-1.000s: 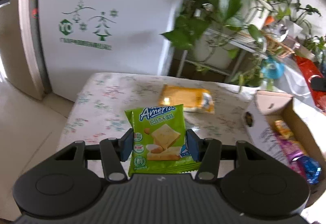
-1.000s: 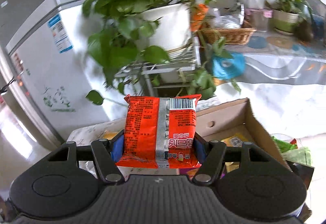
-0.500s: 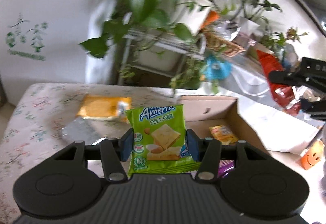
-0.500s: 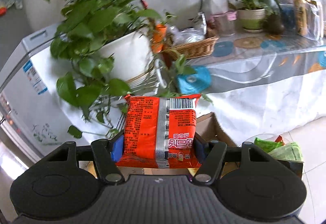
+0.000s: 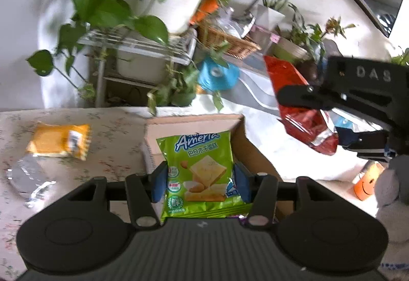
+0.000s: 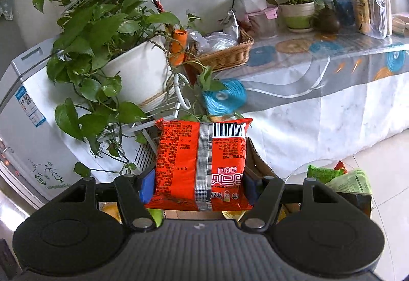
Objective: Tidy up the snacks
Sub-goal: 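Lift both held packets and carry them toward the cardboard box, then lower both packets into the cardboard box and open both grippers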
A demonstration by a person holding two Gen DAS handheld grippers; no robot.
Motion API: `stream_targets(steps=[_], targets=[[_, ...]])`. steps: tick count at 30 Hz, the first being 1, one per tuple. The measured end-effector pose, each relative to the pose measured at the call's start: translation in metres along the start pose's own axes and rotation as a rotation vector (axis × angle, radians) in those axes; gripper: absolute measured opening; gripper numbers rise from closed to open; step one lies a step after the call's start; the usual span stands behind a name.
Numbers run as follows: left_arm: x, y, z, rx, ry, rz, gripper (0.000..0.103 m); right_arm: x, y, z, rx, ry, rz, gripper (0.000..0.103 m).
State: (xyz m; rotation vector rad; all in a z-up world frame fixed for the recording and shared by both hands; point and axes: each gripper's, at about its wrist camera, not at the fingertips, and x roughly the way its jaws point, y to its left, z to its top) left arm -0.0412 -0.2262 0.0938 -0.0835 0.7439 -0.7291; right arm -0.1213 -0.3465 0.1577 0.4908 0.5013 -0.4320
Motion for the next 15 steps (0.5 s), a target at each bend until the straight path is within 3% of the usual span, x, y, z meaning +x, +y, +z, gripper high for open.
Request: stream_targets(steps=[9,11,13,15], targets=[[0.029,-0.024,-0.004,0.027,0.058,-0.047,0.055,0.006,-0.013,0.003,0.081,0.016,-0.033,0.072],[0.031,-0.028,-0.003,0.034,0.059,-0.051,0.061,0.008,-0.014,0.003,0.095,0.022,-0.042,0.073],[0.029,-0.030,-0.003,0.038,0.045,-0.055,0.077,0.008,-0.015,0.003,0.109,0.018,-0.051,0.076],[0.025,-0.030,-0.003,0.029,0.030,-0.056,0.080,0.007,-0.015,0.004,0.117,0.012,-0.045,0.080]])
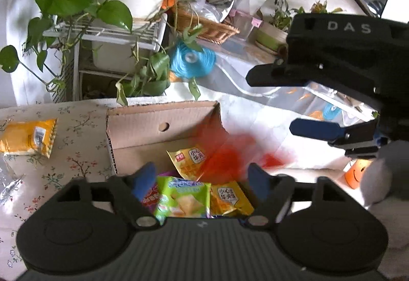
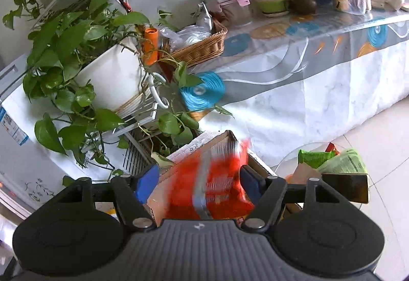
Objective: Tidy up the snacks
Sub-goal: 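Lower both packets into the cardboard box and open both grippers, then withdraw both tools from the box back over the remaining packets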
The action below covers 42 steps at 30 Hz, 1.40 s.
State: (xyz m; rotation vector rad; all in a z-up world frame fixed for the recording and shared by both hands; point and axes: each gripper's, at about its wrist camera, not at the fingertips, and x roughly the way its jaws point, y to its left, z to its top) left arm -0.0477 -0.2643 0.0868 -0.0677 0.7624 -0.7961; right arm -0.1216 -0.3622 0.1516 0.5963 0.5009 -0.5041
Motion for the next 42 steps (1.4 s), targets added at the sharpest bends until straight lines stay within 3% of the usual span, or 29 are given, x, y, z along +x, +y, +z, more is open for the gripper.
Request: stream_targets(steps=[18,42], targets=[[-0.024,0.034,-0.004,-0.016,0.022,0.047,0.081,0.008,0.020,-0.006,-0.054,0.031,0.064,0.088],[-0.046,0.120,-0.008,-0.047,0.093,0.246,0.084,0.037,0.084,-0.038,-0.265,0.129,0.156,0.091]])
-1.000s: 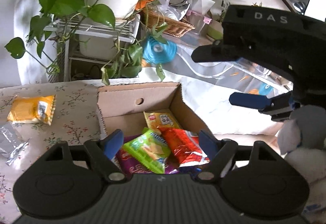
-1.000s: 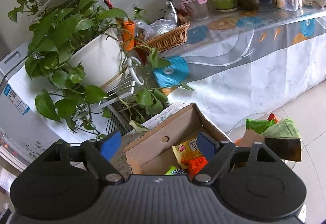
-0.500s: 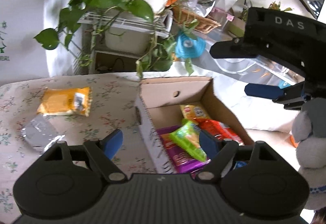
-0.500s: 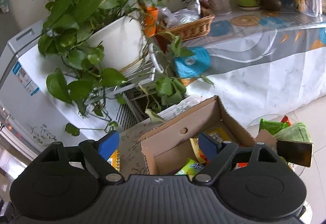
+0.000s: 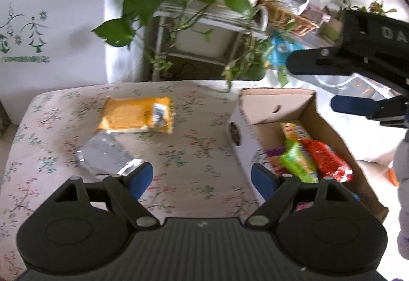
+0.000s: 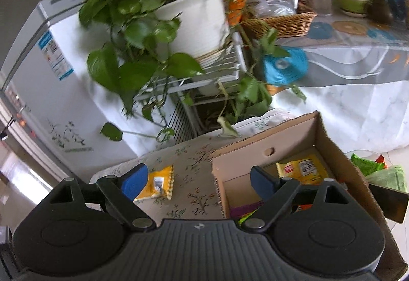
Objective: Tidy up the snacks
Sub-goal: 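Withdraw both tools from the box back over the remaining packets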
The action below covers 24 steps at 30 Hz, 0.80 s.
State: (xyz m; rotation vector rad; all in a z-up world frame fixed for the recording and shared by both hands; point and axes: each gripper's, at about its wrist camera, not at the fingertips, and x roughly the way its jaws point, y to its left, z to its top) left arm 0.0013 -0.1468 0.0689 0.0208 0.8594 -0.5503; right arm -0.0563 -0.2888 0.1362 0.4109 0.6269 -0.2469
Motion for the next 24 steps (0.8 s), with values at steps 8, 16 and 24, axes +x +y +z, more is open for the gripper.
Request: stream_targets(steps=[8,16,24], targets=[[0.003,0.037,0.003,-0.047,0.028,0.073,0.084,0.009,0.015,-0.005,-0.055,0.024,0.016,0.092],[0.013,0.089,0.011,-0.208,0.030,0.177,0.084,0.013,0.022,-0.008,-0.079,0.033,0.020,0.092],[0.045,0.109,0.019,-0.337,0.050,0.207,0.085,0.018,0.029,-0.011,-0.107,0.048,0.027,0.092]])
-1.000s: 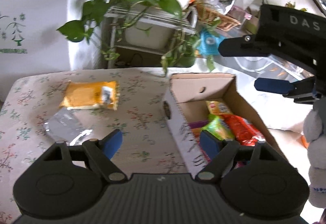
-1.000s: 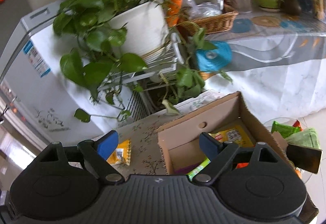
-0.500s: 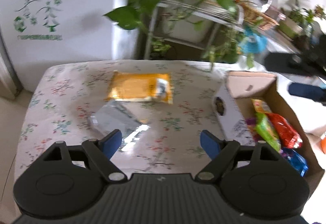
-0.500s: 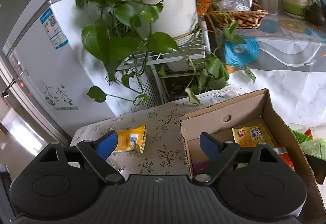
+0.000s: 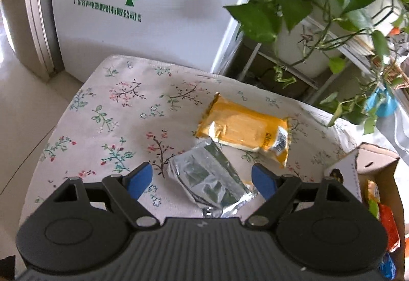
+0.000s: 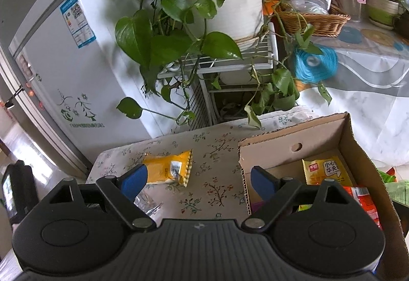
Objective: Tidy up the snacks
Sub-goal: 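Withdraw both tools from the box back over the remaining packets, then lower the left gripper onto the silver foil packet while the right gripper lowers onto the yellow packet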
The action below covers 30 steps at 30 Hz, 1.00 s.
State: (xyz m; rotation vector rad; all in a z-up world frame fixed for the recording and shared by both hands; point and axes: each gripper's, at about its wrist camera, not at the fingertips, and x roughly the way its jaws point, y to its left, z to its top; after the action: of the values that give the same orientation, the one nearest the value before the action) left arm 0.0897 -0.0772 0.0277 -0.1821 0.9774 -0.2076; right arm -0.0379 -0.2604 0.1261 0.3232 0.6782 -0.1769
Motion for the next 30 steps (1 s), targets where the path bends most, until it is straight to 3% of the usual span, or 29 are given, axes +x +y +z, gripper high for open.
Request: stream_targets(steps=[8,14,19,25,30], targets=[[0.031,-0.010,0.001,0.005,0.033,0.014,0.085,0.010,0.002,0.001,-0.002,0.004,0.029,0.092],[0.040,0.001,0.002,0.081,0.053,0.005,0.084,0.020,0.007,0.001,-0.009,0.007,0.081,0.092],[0.031,0.019,0.003,0.103,0.075,-0.020,0.076,0.034,0.016,0.002,-0.049,-0.005,0.096,0.092],[0.023,0.041,0.004,0.099,0.104,-0.030,0.071,0.058,0.038,0.001,-0.167,0.003,0.110,0.091],[0.020,0.051,0.010,0.088,0.084,-0.026,0.071,0.083,0.056,0.000,-0.279,0.014,0.150,0.089]])
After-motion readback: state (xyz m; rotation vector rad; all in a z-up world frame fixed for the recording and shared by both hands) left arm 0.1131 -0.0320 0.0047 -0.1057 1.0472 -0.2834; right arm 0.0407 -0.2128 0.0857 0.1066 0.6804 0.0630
